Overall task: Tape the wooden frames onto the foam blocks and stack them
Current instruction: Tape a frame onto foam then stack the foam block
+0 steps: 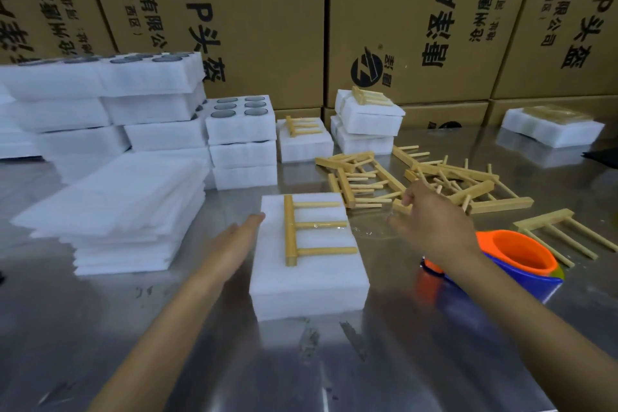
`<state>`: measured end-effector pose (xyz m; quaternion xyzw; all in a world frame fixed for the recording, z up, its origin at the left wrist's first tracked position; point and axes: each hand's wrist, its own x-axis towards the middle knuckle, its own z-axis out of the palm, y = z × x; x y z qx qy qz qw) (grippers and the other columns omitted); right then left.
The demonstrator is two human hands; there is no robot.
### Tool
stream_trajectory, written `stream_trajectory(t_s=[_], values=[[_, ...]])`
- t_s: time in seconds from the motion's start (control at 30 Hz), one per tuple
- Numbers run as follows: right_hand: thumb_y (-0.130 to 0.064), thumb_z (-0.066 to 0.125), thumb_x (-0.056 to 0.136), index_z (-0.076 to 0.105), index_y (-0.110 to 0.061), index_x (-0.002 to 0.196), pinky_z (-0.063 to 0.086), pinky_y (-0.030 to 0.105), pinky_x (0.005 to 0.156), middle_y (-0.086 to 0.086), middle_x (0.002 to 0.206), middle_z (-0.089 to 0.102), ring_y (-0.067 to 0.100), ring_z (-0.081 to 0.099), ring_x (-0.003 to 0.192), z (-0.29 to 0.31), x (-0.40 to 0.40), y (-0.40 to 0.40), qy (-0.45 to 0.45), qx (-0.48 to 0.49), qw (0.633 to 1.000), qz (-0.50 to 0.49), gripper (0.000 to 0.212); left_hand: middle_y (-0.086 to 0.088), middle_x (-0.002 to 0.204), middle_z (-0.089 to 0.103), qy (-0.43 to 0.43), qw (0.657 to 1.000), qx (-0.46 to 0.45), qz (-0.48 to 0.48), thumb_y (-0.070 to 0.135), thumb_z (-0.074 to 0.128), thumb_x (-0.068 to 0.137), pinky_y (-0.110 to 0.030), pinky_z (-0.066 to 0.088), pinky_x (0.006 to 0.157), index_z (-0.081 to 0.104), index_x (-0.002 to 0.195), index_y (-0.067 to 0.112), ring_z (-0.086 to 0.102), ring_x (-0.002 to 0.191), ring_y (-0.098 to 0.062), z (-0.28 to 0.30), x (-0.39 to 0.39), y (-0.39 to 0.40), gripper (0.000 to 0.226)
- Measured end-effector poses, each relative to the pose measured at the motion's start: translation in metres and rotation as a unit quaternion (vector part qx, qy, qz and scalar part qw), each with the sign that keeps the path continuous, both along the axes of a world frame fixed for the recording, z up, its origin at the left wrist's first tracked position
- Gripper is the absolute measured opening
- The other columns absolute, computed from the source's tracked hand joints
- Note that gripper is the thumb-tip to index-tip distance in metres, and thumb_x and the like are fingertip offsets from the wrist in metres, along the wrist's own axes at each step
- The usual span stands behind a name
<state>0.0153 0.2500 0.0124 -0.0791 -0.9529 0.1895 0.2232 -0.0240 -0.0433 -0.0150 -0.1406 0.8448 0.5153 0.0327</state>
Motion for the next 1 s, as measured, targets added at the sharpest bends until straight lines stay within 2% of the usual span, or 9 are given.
stream_trajectory(t_s=[0.1,0.23,0.4,0.5,0.6,0.7,0.8,0.93,1.0], values=[[-0.04,0.063,0.083,0.045,-0.025,0.093,0.021,0.023,0.048,-0.005,0.079,0.054,0.022,0.046,0.069,-0.003,0.001,-0.007,-0.004,0.032,0.999,-0.011,0.025,-0.002,0.119,0.067,-0.059,0.997,0.029,-0.044,0.088,0.041,0.05,-0.045,0.039,0.109,0.069,0.106,0.021,0.061,0.114,-0.027,-0.021,0.002,0.001,0.092],[-0.041,0.061,0.084,0.043,-0.028,0.095,0.021,0.022,0.049,-0.007,0.081,0.053,0.022,0.047,0.071,-0.002,0.002,-0.009,-0.02,0.034,0.999,-0.01,0.026,0.0,0.105,0.074,-0.034,0.991,0.125,-0.039,0.079,0.052,0.057,-0.043,0.05,0.095,0.07,0.105,0.027,0.07,0.098,-0.021,-0.03,0.0,0.004,0.073],[-0.037,0.061,0.085,0.045,-0.028,0.097,0.025,0.025,0.05,-0.008,0.083,0.057,0.02,0.053,0.074,-0.001,0.004,-0.007,-0.02,0.0,1.0,0.009,0.022,0.01,0.091,0.077,-0.009,0.986,0.16,-0.04,0.054,0.06,0.088,-0.03,0.05,0.069,0.072,0.098,0.027,0.073,0.078,-0.006,-0.028,0.003,0.006,0.031],[-0.035,0.061,0.086,0.044,-0.028,0.097,0.026,0.025,0.05,-0.008,0.081,0.056,0.018,0.053,0.073,-0.003,0.005,-0.008,-0.021,0.0,1.0,0.01,0.021,0.004,0.124,0.069,0.013,0.992,0.122,-0.023,0.052,0.05,0.096,-0.033,0.05,0.086,0.067,0.116,0.026,0.067,0.106,-0.012,-0.029,0.002,0.01,0.037],[-0.035,0.062,0.085,0.043,-0.027,0.099,0.026,0.027,0.05,-0.008,0.079,0.053,0.018,0.053,0.072,-0.008,0.004,-0.012,-0.036,0.002,0.999,0.024,0.025,-0.008,0.149,0.047,0.034,0.999,-0.009,-0.003,0.055,0.037,0.099,-0.047,0.033,0.114,0.049,0.144,0.017,0.044,0.136,-0.028,-0.028,0.004,0.009,0.06],[-0.036,0.061,0.085,0.044,-0.028,0.102,0.029,0.028,0.051,-0.009,0.082,0.051,0.017,0.055,0.074,-0.012,0.003,-0.015,-0.035,-0.002,0.999,0.027,0.025,-0.018,0.131,0.059,0.017,0.998,-0.058,0.01,0.057,0.035,0.098,-0.049,0.037,0.109,0.066,0.12,0.012,0.05,0.124,-0.036,-0.025,0.007,0.007,0.059],[-0.036,0.063,0.084,0.045,-0.031,0.1,0.029,0.027,0.049,-0.012,0.082,0.048,0.01,0.052,0.07,-0.014,0.002,-0.016,-0.027,-0.012,0.999,0.027,0.024,-0.014,0.106,0.069,-0.003,1.0,-0.002,0.01,0.065,0.046,0.09,-0.048,0.045,0.102,0.071,0.083,0.014,0.06,0.108,-0.035,-0.019,0.011,0.008,0.058],[-0.038,0.063,0.084,0.043,-0.031,0.102,0.031,0.025,0.05,-0.014,0.09,0.05,0.008,0.052,0.071,-0.02,-0.001,-0.018,-0.03,-0.006,0.999,0.023,0.027,-0.004,0.098,0.074,-0.008,0.996,0.091,-0.016,0.075,0.058,0.071,-0.045,0.051,0.097,0.075,0.089,0.021,0.069,0.095,-0.027,-0.019,0.015,0.012,0.059],[-0.043,0.063,0.084,0.042,-0.032,0.103,0.032,0.026,0.052,-0.012,0.098,0.05,0.012,0.052,0.077,-0.022,-0.002,-0.02,-0.03,0.006,0.999,0.01,0.031,0.0,0.094,0.076,0.004,0.994,0.106,-0.017,0.072,0.064,0.075,-0.043,0.053,0.095,0.076,0.089,0.022,0.071,0.092,-0.024,-0.021,0.015,0.011,0.053]])
